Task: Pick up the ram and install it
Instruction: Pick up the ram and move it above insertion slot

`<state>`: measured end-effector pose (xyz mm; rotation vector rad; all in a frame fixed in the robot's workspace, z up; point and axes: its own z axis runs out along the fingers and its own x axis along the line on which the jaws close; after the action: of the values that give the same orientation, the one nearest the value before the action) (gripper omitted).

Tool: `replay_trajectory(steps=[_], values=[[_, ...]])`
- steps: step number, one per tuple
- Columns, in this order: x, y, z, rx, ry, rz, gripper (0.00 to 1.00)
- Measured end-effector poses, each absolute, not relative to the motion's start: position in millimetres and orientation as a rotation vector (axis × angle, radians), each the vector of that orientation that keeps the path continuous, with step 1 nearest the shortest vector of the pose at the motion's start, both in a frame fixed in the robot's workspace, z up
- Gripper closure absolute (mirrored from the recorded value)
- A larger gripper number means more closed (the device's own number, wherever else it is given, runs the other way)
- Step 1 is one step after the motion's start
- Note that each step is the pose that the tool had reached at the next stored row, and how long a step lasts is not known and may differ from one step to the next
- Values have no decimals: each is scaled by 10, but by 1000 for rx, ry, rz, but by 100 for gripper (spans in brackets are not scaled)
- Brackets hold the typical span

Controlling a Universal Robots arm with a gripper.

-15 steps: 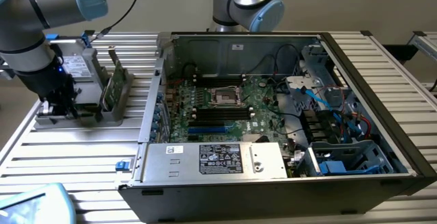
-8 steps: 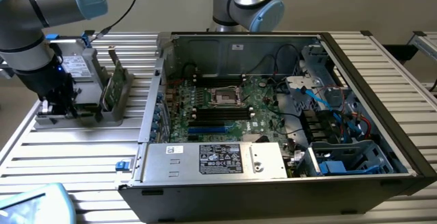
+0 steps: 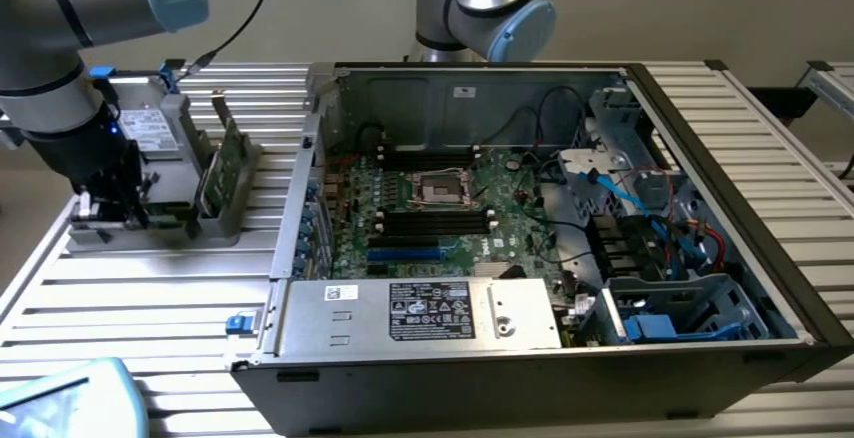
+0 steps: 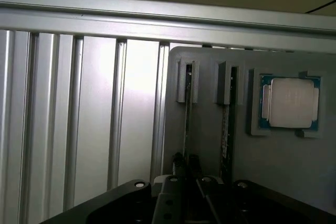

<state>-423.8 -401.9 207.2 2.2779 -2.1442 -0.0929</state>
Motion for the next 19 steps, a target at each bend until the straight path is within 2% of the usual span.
replay_trajectory(steps=[19], values=[[-4234,-4019,2289,2273,-2138,-82,86]])
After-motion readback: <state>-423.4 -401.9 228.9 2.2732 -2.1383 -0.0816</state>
